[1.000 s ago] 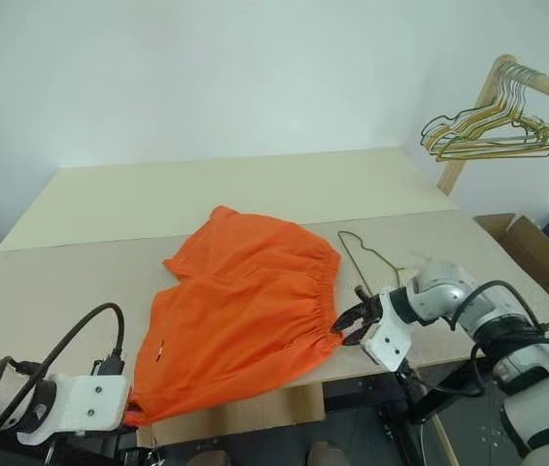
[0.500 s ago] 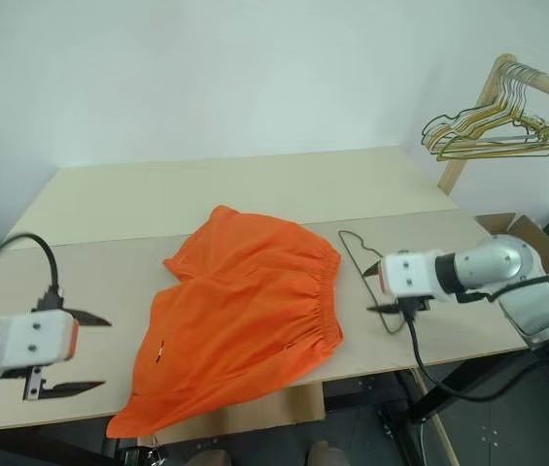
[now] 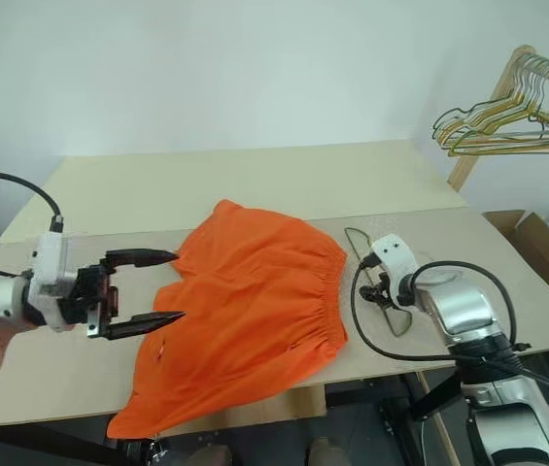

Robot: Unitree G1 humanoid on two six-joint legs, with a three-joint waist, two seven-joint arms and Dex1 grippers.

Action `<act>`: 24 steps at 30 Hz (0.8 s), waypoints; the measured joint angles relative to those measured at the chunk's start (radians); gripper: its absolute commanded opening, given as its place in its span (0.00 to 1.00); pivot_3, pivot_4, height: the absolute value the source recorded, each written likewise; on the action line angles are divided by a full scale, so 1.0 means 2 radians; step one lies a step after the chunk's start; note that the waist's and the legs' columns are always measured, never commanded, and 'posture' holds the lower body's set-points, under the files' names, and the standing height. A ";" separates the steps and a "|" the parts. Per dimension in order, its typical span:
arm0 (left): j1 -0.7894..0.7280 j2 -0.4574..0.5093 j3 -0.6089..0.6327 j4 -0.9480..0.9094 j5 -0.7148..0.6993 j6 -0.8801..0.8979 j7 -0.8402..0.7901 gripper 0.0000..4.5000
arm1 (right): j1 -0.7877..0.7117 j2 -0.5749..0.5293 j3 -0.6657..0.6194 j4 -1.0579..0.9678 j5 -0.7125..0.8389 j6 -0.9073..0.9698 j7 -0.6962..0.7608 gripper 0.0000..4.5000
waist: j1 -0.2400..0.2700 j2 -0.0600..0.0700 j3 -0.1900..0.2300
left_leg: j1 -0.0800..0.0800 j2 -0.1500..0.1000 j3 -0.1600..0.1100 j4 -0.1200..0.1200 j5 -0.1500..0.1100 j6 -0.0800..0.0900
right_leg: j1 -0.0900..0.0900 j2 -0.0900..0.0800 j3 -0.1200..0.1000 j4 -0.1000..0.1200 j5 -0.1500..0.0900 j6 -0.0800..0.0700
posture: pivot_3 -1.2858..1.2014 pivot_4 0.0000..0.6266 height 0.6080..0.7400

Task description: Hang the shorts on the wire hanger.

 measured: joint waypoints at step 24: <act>0.030 0.021 -0.033 -0.004 0.003 -0.015 -0.024 1.00 | -0.013 0.003 0.009 0.048 -0.010 0.010 0.030 0.01 | -0.019 -0.001 -0.001 | 0.004 0.000 -0.001 0.000 0.000 0.000 | 0.006 0.000 -0.001 -0.001 0.000 0.000 | 0.52 0.00 1.00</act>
